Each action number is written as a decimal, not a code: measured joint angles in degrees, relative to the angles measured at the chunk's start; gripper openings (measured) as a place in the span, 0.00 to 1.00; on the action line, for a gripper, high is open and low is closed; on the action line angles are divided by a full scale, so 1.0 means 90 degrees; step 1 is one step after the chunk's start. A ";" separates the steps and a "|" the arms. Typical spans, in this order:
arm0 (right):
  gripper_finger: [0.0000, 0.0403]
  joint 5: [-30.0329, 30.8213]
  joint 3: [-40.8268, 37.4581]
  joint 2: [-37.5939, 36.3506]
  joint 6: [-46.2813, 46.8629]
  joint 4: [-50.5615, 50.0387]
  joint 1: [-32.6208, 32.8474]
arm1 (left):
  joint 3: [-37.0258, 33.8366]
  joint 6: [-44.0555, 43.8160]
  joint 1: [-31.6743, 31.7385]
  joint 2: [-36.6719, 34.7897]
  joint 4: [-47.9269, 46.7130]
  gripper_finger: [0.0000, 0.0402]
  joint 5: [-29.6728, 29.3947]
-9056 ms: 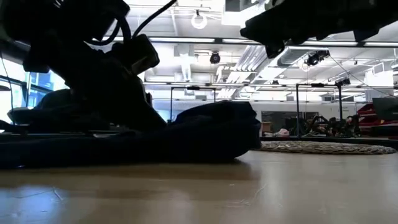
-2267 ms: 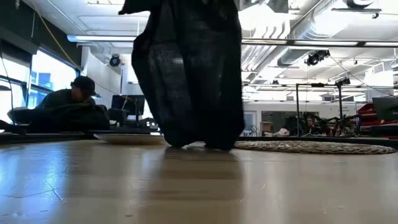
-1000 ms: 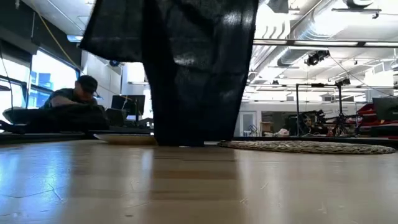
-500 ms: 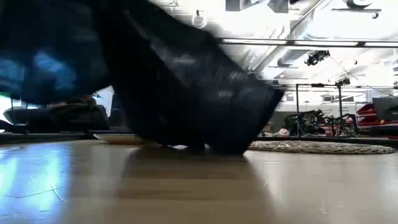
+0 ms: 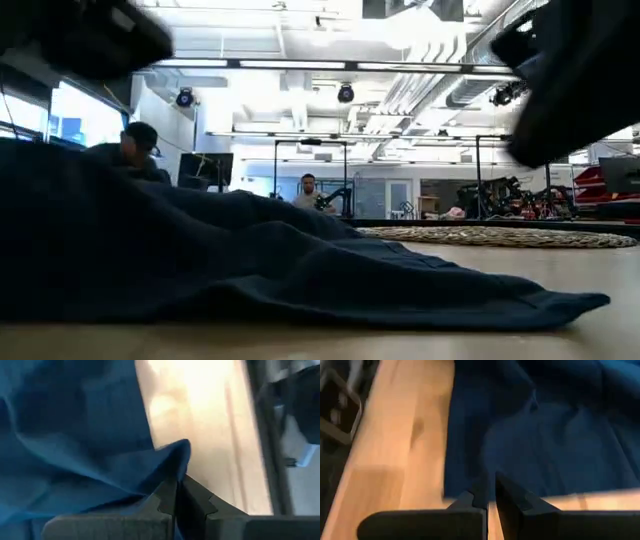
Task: Set table place
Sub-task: Fold the blue table napkin
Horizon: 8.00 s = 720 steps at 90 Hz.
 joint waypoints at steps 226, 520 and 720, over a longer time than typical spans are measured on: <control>0.00 -0.1830 -0.0005 -0.0340 -0.1967 -0.2888 -0.3325 | -0.3877 -0.2090 0.1499 -0.1776 0.1981 0.31 -0.2690; 0.32 -0.3452 0.1904 0.0682 -0.4392 -0.2759 -0.5614 | -0.4325 -0.3056 0.0421 -0.3206 0.0441 0.31 -0.2495; 0.53 -0.4532 -0.0094 0.0358 -0.5146 -0.0231 -0.7034 | -0.4243 -0.4187 0.0155 -0.4863 -0.1344 0.31 -0.3167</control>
